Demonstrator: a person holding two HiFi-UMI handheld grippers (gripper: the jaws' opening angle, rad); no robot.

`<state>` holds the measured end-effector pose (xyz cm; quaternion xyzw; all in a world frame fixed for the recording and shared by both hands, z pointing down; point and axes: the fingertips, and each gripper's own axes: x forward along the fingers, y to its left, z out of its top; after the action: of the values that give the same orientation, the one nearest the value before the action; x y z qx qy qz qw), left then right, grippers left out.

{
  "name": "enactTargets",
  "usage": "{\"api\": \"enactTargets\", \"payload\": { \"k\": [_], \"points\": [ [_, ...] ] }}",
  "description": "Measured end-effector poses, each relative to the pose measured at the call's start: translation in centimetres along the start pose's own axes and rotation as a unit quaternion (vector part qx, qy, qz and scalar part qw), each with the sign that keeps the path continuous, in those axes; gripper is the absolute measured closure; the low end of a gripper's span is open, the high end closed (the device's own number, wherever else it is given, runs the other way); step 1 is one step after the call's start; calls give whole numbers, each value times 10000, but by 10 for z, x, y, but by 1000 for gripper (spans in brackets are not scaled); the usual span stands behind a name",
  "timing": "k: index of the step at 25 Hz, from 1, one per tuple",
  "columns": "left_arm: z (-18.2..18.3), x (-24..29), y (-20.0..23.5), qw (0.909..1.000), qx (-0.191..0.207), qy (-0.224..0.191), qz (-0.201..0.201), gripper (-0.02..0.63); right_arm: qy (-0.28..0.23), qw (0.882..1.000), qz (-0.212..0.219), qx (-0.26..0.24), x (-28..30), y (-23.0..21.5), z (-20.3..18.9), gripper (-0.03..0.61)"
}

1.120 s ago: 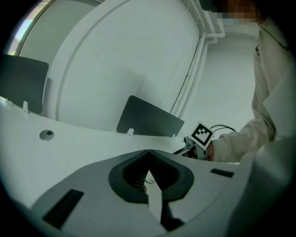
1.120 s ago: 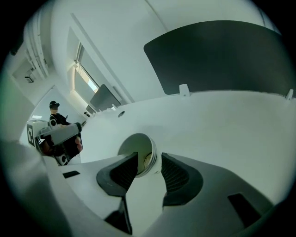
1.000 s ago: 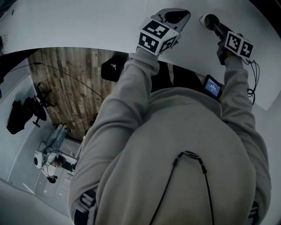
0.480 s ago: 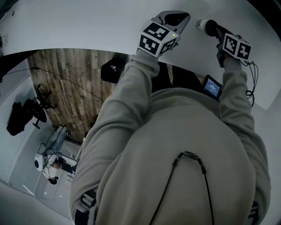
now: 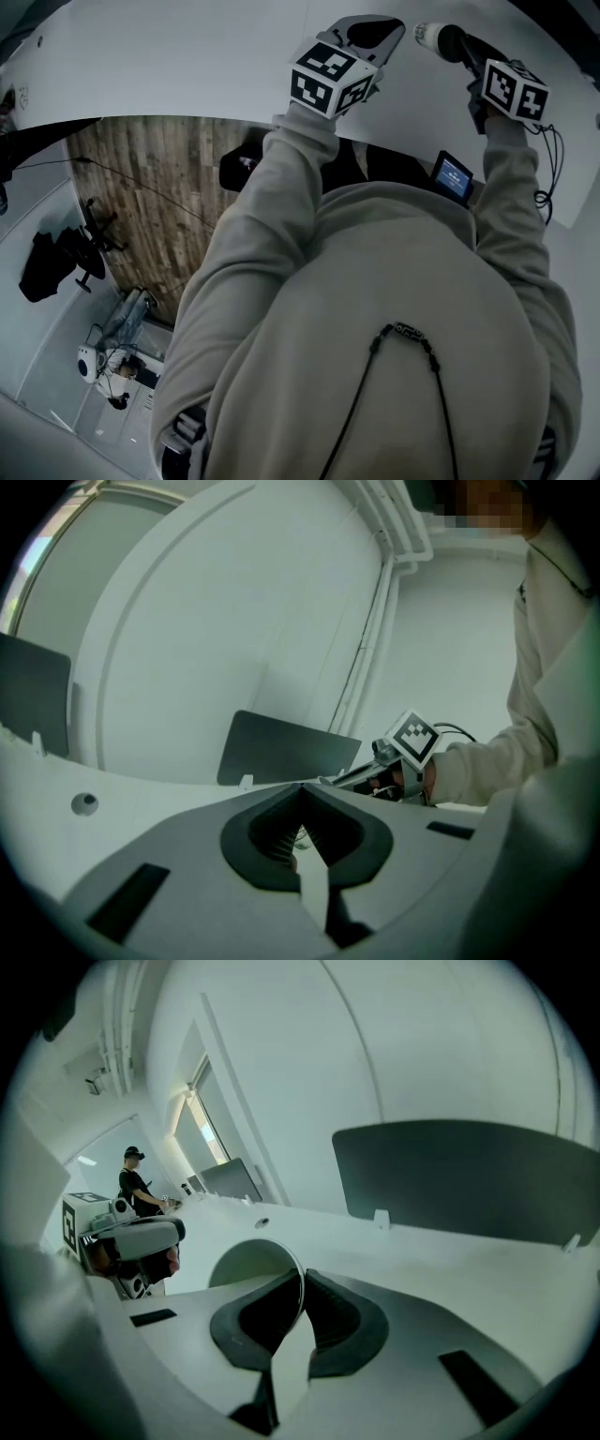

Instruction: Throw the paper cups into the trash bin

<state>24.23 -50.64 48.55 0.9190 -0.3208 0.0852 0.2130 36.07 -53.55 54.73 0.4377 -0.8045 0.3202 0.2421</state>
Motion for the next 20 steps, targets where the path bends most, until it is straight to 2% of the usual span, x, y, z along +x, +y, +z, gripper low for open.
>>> {"api": "enactTargets", "payload": {
  "k": [3,11,16,20],
  "points": [
    [27,-7,-19,9994,306,-154,47,618,-492,9985,23,-255,-36,11,33,538],
    [82,-37,-56,9940,973,-471,195,618,-1295,9901,-23,-540,-111,36,71,538],
    [142,-47,-92,9862,1377,-921,32,618,-1609,9834,-198,-816,-166,47,112,538],
    [179,-26,-130,9836,1449,-1048,-245,618,-1845,9778,-283,-953,-221,35,141,538]
  ]
}}
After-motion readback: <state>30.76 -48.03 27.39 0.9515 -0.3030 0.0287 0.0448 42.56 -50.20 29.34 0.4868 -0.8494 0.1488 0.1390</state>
